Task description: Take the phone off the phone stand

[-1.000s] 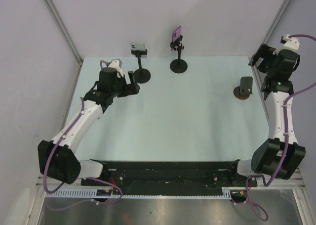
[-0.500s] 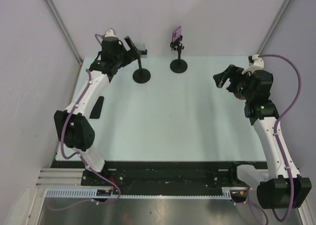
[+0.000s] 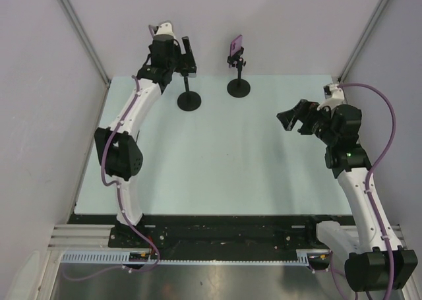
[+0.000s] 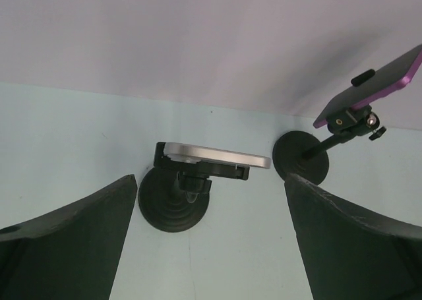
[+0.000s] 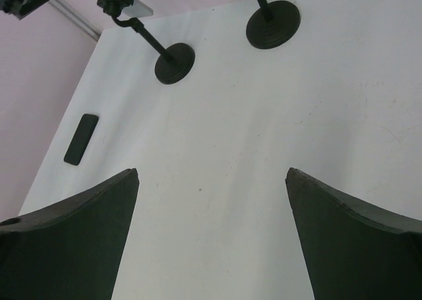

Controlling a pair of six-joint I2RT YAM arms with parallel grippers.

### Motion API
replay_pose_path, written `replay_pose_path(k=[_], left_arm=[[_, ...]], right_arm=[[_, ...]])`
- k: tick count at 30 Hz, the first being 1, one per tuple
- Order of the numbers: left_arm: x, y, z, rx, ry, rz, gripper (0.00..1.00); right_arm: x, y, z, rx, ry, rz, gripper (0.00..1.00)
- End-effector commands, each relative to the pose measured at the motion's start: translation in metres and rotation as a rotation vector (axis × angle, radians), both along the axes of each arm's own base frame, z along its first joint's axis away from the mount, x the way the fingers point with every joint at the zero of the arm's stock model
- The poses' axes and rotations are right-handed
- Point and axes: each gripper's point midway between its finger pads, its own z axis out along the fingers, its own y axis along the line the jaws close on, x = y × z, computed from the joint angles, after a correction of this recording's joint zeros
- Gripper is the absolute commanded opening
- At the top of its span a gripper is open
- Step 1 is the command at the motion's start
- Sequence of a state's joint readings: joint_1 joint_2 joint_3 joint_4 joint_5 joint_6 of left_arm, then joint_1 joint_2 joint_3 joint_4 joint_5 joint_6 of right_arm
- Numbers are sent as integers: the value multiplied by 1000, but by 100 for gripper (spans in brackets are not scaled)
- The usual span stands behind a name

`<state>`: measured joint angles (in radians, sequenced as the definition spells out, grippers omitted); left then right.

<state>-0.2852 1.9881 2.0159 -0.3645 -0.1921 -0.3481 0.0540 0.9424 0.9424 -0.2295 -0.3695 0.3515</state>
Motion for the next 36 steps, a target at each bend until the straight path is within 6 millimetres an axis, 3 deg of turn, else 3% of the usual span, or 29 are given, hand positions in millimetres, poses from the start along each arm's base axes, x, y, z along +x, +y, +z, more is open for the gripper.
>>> replay_pose_path(k=[1,13,27,30,36], left_arm=[[12,-6,31,107,-116,-39,100],[32,-14,-14,229,-63,-99,100],[51,-16,-13,244,-97,-88,93],[51,-19,-16,238,-94,-101,84],[43,-28,-15,231,-93,-166,52]], right_arm=[[-5,17,8,-8,-48,102,100],[-3,27,-2,-7,-19,165,100],[1,28,-12,-7,11,173,100],[2,29,-12,-5,13,174,100],[4,29,-16,-2,26,175,100]])
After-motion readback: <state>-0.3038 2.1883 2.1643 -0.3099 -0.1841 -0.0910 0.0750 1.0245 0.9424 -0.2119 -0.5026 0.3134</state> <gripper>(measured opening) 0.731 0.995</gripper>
